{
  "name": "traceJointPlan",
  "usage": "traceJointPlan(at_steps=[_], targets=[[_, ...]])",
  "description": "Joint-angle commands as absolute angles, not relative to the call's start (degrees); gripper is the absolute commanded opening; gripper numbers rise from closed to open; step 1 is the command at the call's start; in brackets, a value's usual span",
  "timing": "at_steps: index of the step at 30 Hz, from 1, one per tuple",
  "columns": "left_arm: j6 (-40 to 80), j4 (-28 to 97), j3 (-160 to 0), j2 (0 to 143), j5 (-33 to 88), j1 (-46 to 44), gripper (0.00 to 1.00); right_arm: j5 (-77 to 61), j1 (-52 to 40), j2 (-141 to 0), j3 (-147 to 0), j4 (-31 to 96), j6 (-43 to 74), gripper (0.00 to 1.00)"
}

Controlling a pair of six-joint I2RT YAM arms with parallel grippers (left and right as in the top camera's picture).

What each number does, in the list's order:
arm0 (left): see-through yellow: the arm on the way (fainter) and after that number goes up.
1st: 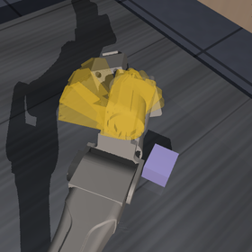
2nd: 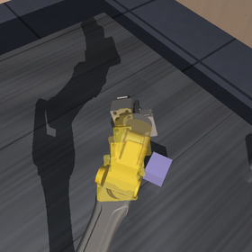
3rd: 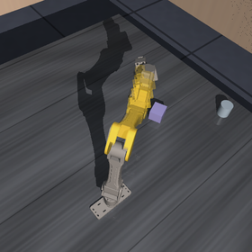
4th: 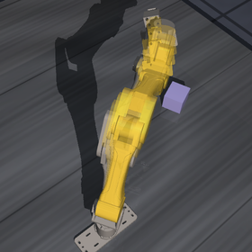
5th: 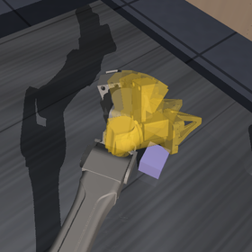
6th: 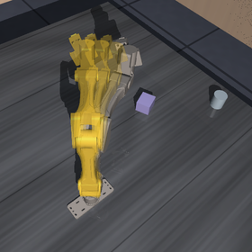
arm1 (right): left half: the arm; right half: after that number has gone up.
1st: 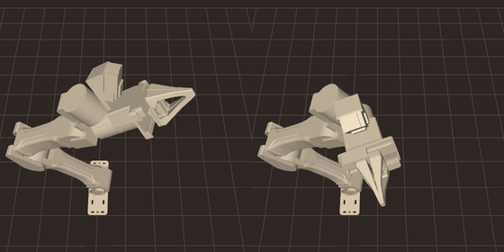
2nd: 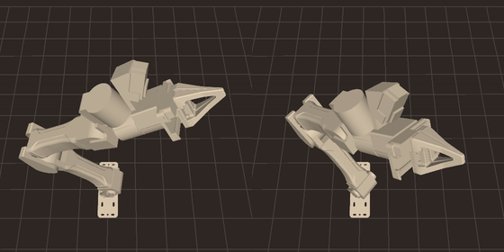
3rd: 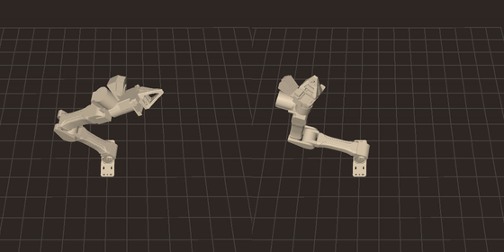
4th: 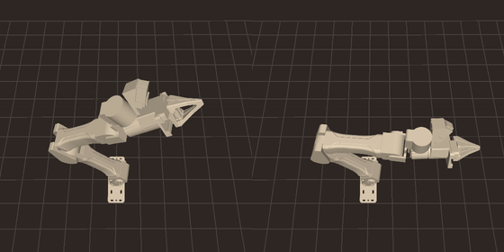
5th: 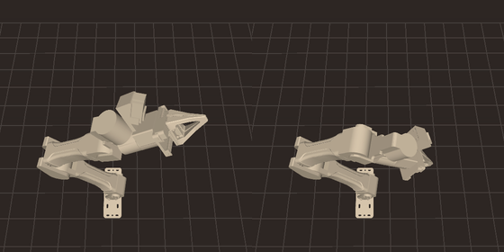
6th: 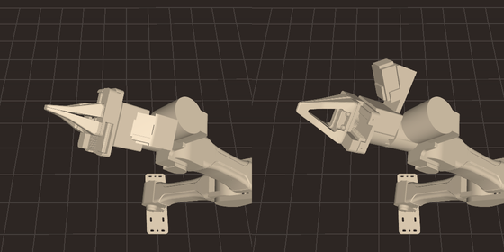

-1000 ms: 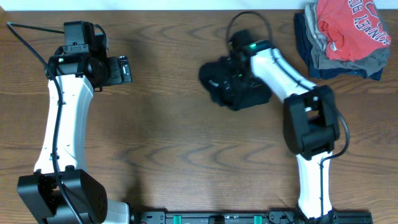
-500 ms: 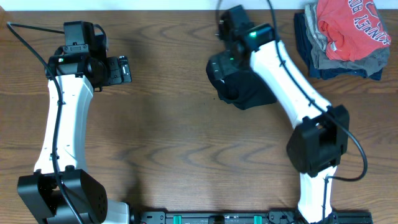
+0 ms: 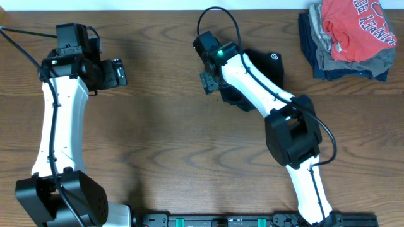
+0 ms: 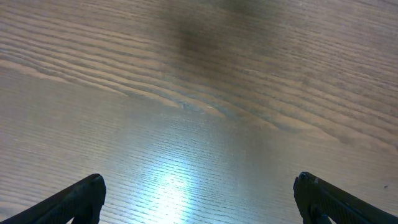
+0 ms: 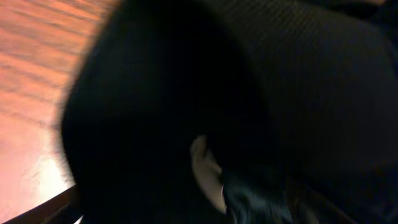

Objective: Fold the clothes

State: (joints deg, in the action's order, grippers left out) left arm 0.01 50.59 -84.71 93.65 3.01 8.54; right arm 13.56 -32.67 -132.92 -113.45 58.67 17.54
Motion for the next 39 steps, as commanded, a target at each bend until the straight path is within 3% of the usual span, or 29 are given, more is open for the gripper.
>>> traceJointPlan(at_steps=[1, 20, 29, 32, 34, 35, 39], targets=[[-0.12, 50.70, -85.62, 94.32, 2.50, 8.73, 0.98, 15.86, -31.99, -135.28, -113.30, 57.28, 19.70, 0.86], [-0.12, 50.74, -85.62, 94.32, 2.52, 8.71, 0.98, 16.71, -29.63, -140.57, -113.12, 53.56, 21.15, 0.69], [-0.12, 50.76, -85.62, 94.32, 2.50, 8.71, 0.98, 18.92, -28.47, -140.64, -112.79, 53.23, 21.12, 0.52], [-0.12, 50.78, -85.62, 94.32, 2.52, 8.71, 0.98, 19.22, -28.12, -140.64, -112.20, 53.08, 20.73, 0.57], [-0.12, 50.78, -85.62, 94.32, 2.50, 8.71, 0.98, 18.65, -28.14, -140.64, -111.79, 53.08, 20.64, 0.69], [-0.12, 50.78, -85.62, 94.32, 2.52, 8.71, 0.98, 17.21, -28.14, -140.64, -111.72, 53.06, 19.38, 0.80], [-0.12, 50.76, -85.60, 94.32, 2.50, 8.71, 0.98, 12.03, -28.32, -140.64, -111.72, 52.88, 16.43, 0.86]])
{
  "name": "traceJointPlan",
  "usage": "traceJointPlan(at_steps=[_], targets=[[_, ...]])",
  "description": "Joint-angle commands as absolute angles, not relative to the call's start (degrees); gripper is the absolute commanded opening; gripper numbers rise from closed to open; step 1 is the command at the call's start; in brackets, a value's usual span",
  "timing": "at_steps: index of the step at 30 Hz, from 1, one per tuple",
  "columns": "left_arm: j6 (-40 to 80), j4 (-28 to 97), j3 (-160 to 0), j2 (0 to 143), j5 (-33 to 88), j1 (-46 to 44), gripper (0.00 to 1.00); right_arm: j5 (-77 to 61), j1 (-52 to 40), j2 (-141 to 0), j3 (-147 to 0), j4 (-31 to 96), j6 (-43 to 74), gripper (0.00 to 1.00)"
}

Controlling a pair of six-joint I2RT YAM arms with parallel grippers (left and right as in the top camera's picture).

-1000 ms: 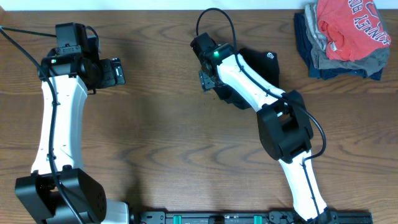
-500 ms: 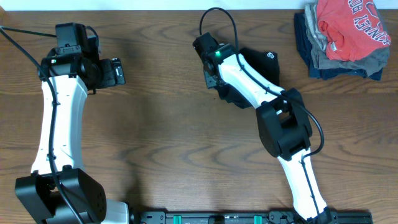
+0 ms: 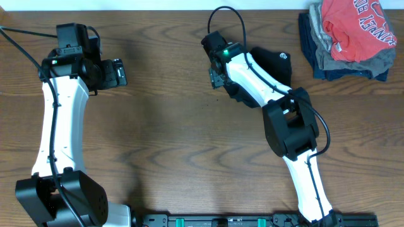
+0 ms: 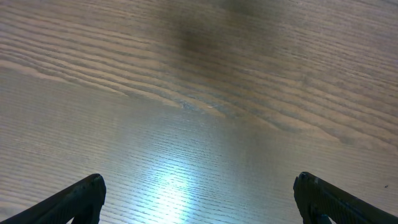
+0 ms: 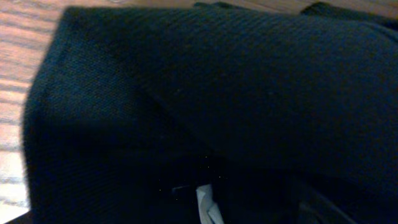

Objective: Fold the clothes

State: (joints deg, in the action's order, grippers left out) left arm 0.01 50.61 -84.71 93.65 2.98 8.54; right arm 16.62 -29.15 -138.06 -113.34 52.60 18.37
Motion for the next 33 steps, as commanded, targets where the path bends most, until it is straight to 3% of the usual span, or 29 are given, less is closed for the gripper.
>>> traceJointPlan(at_steps=[1, 6, 11, 14, 15, 17, 24, 33], targets=[[-0.12, 50.78, -85.60, 94.32, 2.52, 8.71, 0.98, 11.73, -28.32, -140.64, -111.68, 52.88, 16.53, 0.85], [-0.12, 50.78, -85.60, 94.32, 2.52, 8.71, 0.98, 12.25, -28.12, -140.75, -110.02, 51.11, 17.43, 0.76], [-0.12, 50.89, -85.60, 94.32, 2.50, 8.71, 0.98, 16.40, -27.77, -140.75, -106.32, 48.95, 18.41, 0.56], [-0.12, 50.92, -85.60, 94.32, 2.50, 8.71, 0.98, 17.28, -27.51, -140.75, -103.79, 47.92, 18.41, 0.38], [-0.12, 50.92, -85.60, 94.32, 2.50, 8.71, 0.98, 17.30, -27.38, -140.75, -102.85, 47.48, 18.46, 0.20], [-0.12, 50.92, -85.60, 94.32, 2.52, 8.71, 0.98, 17.39, -27.18, -140.75, -102.30, 47.46, 19.33, 0.01], [-0.12, 50.92, -85.60, 94.32, 2.50, 8.71, 0.98, 17.15, -25.67, -138.37, -105.06, 52.51, 19.46, 0.01], [-0.12, 50.83, -85.60, 94.32, 2.50, 8.73, 0.98, 16.03, -22.13, -126.61, -116.36, 64.93, 9.45, 0.01]])
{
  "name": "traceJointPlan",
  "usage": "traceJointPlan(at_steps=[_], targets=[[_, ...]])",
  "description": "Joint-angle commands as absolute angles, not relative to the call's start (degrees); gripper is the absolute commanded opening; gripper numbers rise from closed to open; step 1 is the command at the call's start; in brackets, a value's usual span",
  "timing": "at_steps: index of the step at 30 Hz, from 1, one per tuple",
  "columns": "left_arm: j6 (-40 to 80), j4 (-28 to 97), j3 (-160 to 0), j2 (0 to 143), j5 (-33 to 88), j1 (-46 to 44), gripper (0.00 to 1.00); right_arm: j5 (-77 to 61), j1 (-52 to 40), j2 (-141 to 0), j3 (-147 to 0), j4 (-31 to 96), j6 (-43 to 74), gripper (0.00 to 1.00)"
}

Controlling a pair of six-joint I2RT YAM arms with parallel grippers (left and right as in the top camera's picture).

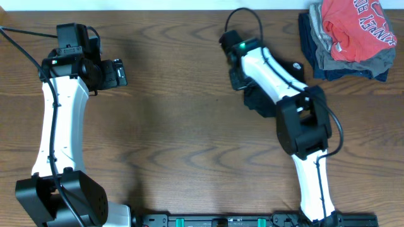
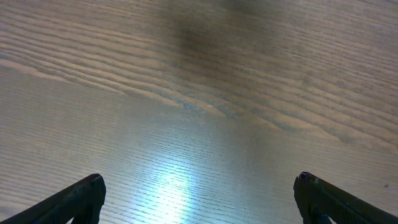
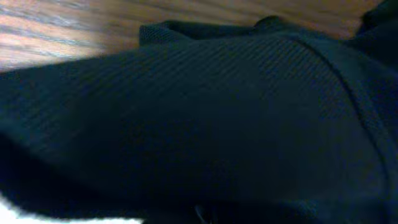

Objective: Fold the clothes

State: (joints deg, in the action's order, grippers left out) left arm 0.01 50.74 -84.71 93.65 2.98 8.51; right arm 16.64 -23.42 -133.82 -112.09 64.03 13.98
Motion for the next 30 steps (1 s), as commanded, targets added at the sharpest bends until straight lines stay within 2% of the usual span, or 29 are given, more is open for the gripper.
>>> traceJointPlan(at_steps=[1, 14, 23, 30], targets=[[-0.12, 50.83, -85.60, 94.32, 2.50, 8.73, 0.98, 16.05, -21.76, -124.88, -117.27, 65.58, 7.97, 0.01], [-0.12, 50.61, -85.60, 94.32, 2.50, 8.71, 0.98, 24.99, -13.23, -107.94, -118.96, 62.17, -4.01, 0.01], [-0.12, 50.26, -85.60, 94.32, 2.50, 8.73, 0.98, 32.27, -2.66, -105.75, -119.15, 49.28, -20.16, 0.01], [-0.12, 49.54, -85.60, 94.32, 2.50, 8.73, 0.98, 31.94, 7.11, -106.04, -119.13, 36.67, -31.48, 0.01]])
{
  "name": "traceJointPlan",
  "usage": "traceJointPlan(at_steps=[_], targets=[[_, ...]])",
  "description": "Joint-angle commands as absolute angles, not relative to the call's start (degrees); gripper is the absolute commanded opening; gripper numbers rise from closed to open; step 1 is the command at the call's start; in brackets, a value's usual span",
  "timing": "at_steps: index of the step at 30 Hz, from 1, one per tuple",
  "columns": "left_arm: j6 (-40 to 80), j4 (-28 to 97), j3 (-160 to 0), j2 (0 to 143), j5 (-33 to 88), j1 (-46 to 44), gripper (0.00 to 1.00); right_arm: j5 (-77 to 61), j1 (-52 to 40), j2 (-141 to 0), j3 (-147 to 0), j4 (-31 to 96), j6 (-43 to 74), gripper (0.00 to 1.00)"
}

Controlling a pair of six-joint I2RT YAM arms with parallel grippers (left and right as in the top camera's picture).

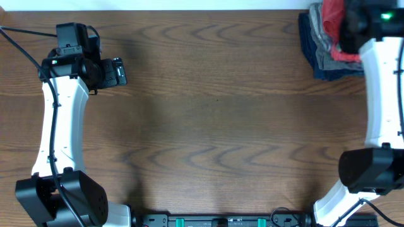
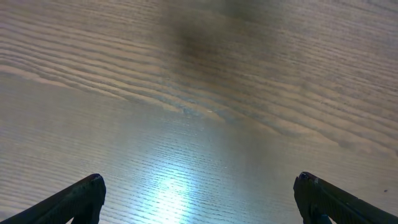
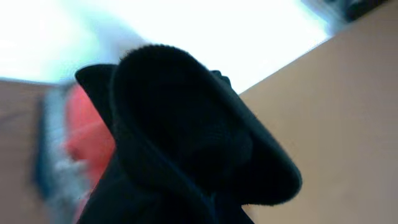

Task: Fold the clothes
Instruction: 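Place the black bundle on top of the clothes stack and open the right gripper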

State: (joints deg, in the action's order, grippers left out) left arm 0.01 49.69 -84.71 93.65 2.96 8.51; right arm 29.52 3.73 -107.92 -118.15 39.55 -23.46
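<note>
A folded black garment (image 3: 186,137) fills the right wrist view, hanging in front of the camera and hiding the fingers. My right gripper (image 1: 351,22) is shut on it, above the stack of folded clothes (image 1: 322,53) at the far right corner. The stack's red shirt (image 1: 331,19) on top shows beneath the garment as red cloth (image 3: 87,137). At the far left, my left gripper (image 1: 120,72) stands open over bare wood, its gripper (image 2: 199,183) holding nothing.
The wooden table (image 1: 221,126) carries nothing else in view. The right arm reaches along the right edge up to the stack. The table's far edge runs just behind the stack, with a white wall beyond.
My right gripper has moved from the table's far middle to above the clothes stack at the far right, and the black garment has left the table with it. The left arm has not moved.
The right gripper was first on the black garment lying at the far middle of the table. At each later moment gripper and garment stood further right. Now the garment hangs in the gripper over the stack. The left gripper stayed open at the far left throughout.
</note>
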Motion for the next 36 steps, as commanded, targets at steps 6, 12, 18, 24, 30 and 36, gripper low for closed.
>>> traceJointPlan(at_steps=[6, 12, 18, 24, 30, 36], targets=[[-0.12, 48.40, -85.60, 94.32, 2.50, 8.71, 0.98, 15.40, 14.15, -107.55, -119.13, 32.95, -48.71, 0.01], [-0.10, 47.44, -85.60, 94.32, 2.52, 8.71, 0.98, 11.77, 16.23, -111.96, -119.13, 28.42, -56.60, 0.01], [-0.10, 47.07, -85.60, 94.32, 2.50, 8.71, 0.98, 13.63, 16.21, -118.21, -119.13, 21.65, -62.17, 0.01], [-0.10, 45.69, -85.60, 94.32, 2.50, 8.71, 0.98, 14.74, 16.21, -122.56, -119.13, 17.12, -65.32, 0.01], [0.43, 44.86, -85.60, 94.32, 2.52, 8.71, 0.98, 12.51, 15.00, -125.01, -119.13, 16.97, -65.39, 0.01], [0.75, 44.86, -85.60, 94.32, 2.50, 8.71, 0.98, 7.40, 11.38, -126.78, -119.13, 24.82, -63.24, 0.01]])
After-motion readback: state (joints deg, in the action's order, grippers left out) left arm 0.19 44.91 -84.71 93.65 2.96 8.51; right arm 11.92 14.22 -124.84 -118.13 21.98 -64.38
